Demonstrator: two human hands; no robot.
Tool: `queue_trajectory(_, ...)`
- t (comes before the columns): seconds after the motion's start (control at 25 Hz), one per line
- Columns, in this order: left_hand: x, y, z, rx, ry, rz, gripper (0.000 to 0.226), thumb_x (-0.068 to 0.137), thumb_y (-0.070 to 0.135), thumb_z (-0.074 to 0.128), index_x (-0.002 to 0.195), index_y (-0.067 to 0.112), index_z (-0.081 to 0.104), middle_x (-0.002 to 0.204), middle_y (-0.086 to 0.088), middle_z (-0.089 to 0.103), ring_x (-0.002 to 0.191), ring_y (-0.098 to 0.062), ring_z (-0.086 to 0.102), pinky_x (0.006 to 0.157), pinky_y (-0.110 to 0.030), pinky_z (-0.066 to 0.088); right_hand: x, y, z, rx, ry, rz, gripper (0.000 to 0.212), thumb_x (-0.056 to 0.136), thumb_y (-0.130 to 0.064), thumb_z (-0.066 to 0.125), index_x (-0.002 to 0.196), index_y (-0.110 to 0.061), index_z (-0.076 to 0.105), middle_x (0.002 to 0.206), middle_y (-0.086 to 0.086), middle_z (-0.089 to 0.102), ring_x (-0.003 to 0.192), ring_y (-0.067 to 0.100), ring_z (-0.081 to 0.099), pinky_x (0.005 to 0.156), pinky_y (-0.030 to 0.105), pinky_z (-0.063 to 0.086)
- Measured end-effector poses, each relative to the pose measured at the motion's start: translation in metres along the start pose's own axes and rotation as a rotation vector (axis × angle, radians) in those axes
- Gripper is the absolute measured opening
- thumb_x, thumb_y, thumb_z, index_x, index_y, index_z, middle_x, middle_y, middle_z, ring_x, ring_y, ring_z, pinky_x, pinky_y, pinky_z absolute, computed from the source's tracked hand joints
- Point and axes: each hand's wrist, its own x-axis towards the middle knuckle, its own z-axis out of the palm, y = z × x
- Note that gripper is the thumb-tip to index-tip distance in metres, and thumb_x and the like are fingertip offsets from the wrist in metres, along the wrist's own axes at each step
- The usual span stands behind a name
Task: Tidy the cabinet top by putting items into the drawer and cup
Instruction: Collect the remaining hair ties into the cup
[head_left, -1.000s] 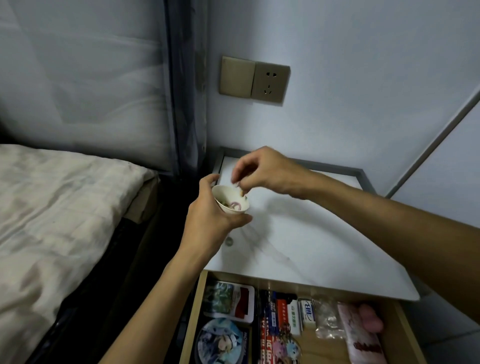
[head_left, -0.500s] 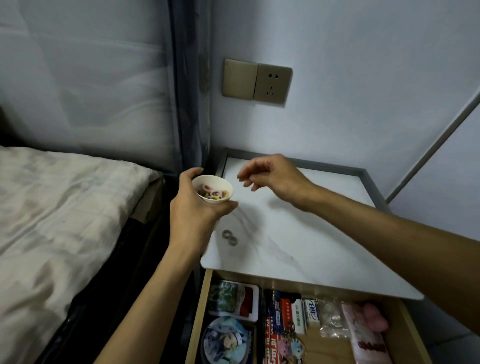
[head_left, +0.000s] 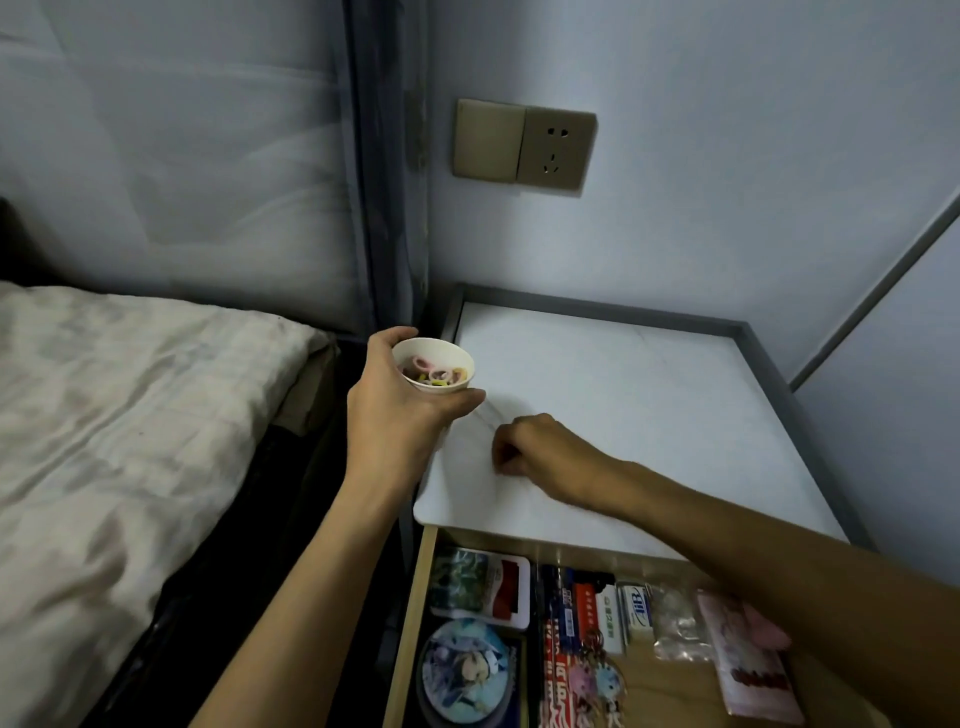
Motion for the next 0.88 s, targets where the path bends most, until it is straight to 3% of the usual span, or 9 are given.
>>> queue_trajectory(0.12,-0.006,0.0,0.007,0.018,-0.086,0.01,0.084,0.059,0.021,0.092,0.13,0.023,0.049,0.108,0.008,0.058,0.091,-0.002,0.056,0.075,-0.021,0.048,-0.019,0.016,-0.01,0.091,0.02,0.139,0.008,0.093,-0.012,0.06,0.097,-0.013,0.067,0.093,-0.003,0.063,0.087,0.015,0.061,0.071,0.015,0.041)
queue_trajectory(0.2,-0.013,0.0,0.016,0.043,-0.174,0.034,0.087,0.059,0.023,0.092,0.133,0.024,0.047,0.112,0.006,0.058,0.096,-0.005,0.057,0.073,-0.017,0.047,-0.035,0.015,-0.03,0.283,0.186,0.224,0.01,0.092,-0.007,0.061,0.091,-0.015,0.067,0.083,-0.008,0.062,0.074,0.008,0.06,0.063,0.009,0.041)
queue_trajectory(0.28,-0.021,0.0,0.024,0.049,-0.254,0.041,0.087,0.058,0.023,0.093,0.131,0.025,0.046,0.111,0.006,0.059,0.096,-0.006,0.058,0.069,-0.015,0.048,-0.045,0.002,-0.06,0.451,0.373,0.176,0.014,0.09,-0.004,0.063,0.085,-0.016,0.066,0.078,-0.007,0.065,0.066,0.006,0.058,0.062,0.014,0.045)
queue_trajectory(0.36,-0.03,0.002,0.034,0.044,-0.325,0.035,0.083,0.057,0.023,0.093,0.126,0.026,0.046,0.109,0.006,0.061,0.094,-0.007,0.06,0.068,-0.019,0.051,-0.051,-0.019,-0.084,0.528,0.405,0.044,0.016,0.086,0.0,0.066,0.083,-0.016,0.066,0.078,-0.004,0.067,0.067,0.006,0.059,0.066,0.018,0.049)
queue_trajectory(0.52,-0.045,0.009,0.049,-0.037,-0.447,0.041,0.074,0.059,0.018,0.092,0.118,0.025,0.048,0.102,0.005,0.067,0.085,-0.007,0.068,0.071,-0.031,0.06,-0.065,-0.043,-0.087,0.165,0.165,-0.088,0.018,0.08,-0.006,0.074,0.095,-0.015,0.073,0.088,-0.006,0.068,0.08,0.005,0.064,0.074,0.018,0.05)
queue_trajectory(0.64,-0.051,0.01,0.057,-0.078,-0.49,0.063,0.08,0.05,0.033,0.091,0.117,0.026,0.048,0.104,0.005,0.067,0.091,-0.011,0.068,0.076,-0.034,0.059,-0.087,-0.036,-0.091,0.198,0.288,-0.097,0.019,0.08,-0.007,0.073,0.096,-0.018,0.076,0.091,-0.006,0.07,0.084,0.005,0.064,0.076,0.019,0.05)
queue_trajectory(0.76,-0.059,0.013,0.062,-0.133,-0.525,0.052,0.077,0.053,0.025,0.093,0.117,0.025,0.049,0.107,0.003,0.064,0.095,-0.013,0.065,0.07,-0.025,0.057,-0.115,-0.024,-0.093,0.338,0.519,0.038,0.012,0.083,-0.01,0.073,0.091,-0.019,0.075,0.084,-0.008,0.07,0.078,0.004,0.063,0.072,0.019,0.048)
queue_trajectory(0.88,-0.073,0.02,0.07,-0.143,-0.638,0.075,0.075,0.058,0.012,0.093,0.118,0.022,0.05,0.112,0.003,0.062,0.099,-0.011,0.063,0.075,-0.021,0.055,-0.145,-0.011,-0.081,0.41,0.456,0.284,0.012,0.085,-0.025,0.072,0.096,-0.023,0.071,0.069,-0.006,0.066,0.058,0.003,0.058,0.059,0.022,0.045)
